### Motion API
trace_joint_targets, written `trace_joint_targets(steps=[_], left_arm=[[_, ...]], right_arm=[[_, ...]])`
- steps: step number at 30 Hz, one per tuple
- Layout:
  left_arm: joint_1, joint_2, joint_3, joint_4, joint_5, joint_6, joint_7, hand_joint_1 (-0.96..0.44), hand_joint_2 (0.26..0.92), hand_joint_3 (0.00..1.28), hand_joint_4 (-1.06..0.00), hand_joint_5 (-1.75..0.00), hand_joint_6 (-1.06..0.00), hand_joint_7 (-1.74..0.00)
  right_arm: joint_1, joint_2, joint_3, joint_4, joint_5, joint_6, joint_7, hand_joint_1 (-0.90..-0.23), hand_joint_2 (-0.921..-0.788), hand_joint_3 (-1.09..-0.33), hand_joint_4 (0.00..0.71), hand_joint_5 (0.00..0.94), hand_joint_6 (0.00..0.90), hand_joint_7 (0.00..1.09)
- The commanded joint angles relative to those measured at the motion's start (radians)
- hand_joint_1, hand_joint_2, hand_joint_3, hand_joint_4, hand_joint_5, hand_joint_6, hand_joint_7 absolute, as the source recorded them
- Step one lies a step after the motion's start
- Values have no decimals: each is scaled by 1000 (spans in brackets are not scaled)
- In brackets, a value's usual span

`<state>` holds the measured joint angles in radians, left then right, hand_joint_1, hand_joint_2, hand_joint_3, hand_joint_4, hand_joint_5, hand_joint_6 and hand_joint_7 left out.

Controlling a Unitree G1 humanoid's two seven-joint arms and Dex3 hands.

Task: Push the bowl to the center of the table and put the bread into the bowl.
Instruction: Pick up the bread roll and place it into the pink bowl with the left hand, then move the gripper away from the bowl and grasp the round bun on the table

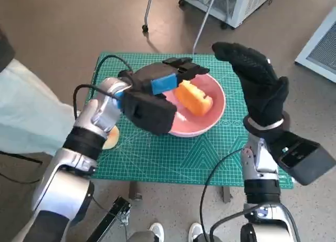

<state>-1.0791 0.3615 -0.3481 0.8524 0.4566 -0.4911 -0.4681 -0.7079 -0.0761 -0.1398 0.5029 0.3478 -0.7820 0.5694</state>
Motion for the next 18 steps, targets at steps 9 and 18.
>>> trace_joint_targets(steps=[9,18], left_arm=[[199,231,185,-360,-201,24,-117,-147,833,3,-215,-10,-277,-277],[393,408,283,-526,-241,107,-188,-130,833,1,-238,-3,-324,-175]], right_arm=[[17,9,13,3,-8,-10,-12,-703,-921,-789,304,39,10,906],[19,11,18,-1,10,8,-5,-700,-921,-790,304,39,9,906]])
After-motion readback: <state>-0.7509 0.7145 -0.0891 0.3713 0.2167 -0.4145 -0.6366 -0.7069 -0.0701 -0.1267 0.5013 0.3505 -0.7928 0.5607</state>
